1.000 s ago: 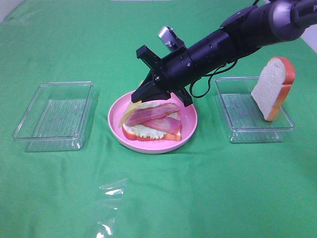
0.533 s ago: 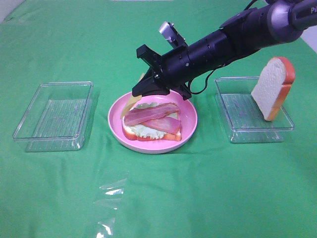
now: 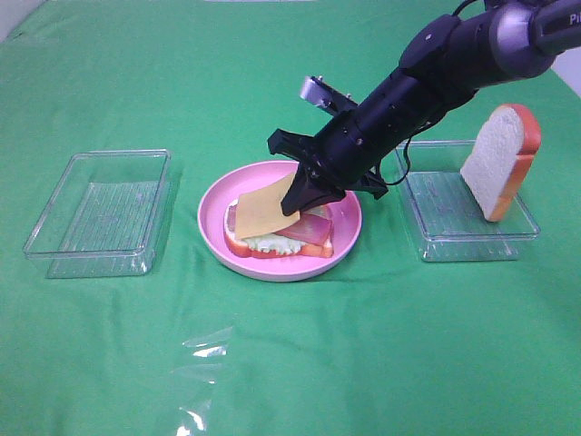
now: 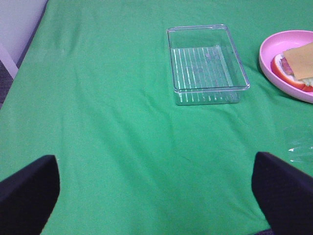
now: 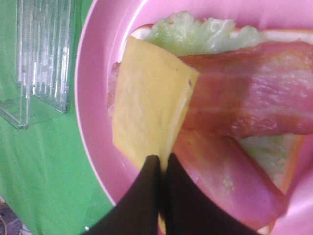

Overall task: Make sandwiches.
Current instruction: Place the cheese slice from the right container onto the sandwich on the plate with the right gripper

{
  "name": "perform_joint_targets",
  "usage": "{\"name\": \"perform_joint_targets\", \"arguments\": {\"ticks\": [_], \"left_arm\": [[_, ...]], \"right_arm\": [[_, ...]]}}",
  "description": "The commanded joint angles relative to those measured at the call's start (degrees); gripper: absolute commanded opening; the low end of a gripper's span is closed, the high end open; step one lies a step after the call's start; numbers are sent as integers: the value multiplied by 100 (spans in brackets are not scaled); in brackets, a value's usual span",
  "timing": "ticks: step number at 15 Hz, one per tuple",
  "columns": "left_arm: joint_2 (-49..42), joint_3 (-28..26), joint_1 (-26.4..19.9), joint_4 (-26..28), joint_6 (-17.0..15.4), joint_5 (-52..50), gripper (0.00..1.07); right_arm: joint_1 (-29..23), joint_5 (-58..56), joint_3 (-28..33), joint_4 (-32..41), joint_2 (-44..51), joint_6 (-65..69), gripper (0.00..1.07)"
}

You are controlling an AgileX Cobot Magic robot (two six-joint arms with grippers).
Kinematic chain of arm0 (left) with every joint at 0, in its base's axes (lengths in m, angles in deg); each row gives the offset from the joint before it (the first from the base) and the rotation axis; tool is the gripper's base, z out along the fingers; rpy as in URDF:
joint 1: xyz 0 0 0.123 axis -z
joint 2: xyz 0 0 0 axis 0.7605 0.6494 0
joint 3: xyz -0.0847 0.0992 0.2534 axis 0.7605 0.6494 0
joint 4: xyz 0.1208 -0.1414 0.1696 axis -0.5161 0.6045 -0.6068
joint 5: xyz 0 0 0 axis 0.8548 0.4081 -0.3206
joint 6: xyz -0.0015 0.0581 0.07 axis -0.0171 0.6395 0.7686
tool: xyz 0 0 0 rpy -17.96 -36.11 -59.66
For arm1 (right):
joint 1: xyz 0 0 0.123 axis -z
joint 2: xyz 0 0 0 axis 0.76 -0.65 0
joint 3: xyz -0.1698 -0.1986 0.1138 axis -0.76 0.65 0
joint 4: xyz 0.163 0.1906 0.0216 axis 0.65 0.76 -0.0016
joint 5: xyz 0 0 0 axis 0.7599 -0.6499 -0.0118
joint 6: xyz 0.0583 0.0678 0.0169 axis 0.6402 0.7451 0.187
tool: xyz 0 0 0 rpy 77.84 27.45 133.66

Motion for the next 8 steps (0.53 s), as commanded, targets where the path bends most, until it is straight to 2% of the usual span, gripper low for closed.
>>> {"name": "perform_joint_targets", "arguments": {"ticks": [1,5,6,7,8], "left_arm": [[-115,17,-17,23,-29,-92,100],[-115,17,-17,23,-29,-92,100],[-115,17,-17,23,-29,-92,100],[-115,17,-17,23,-29,-92,100],[-115,17,-17,23,-29,-92,100]], "right_arm": [[0,120,-34,-189,115,109,0],[0,229,-34,-246,120,275,0],[0,258,-34,-252,126,390,7],[0,195,-34,-252,155,390,26],[0,126,-34,-281,241,441,56]]}}
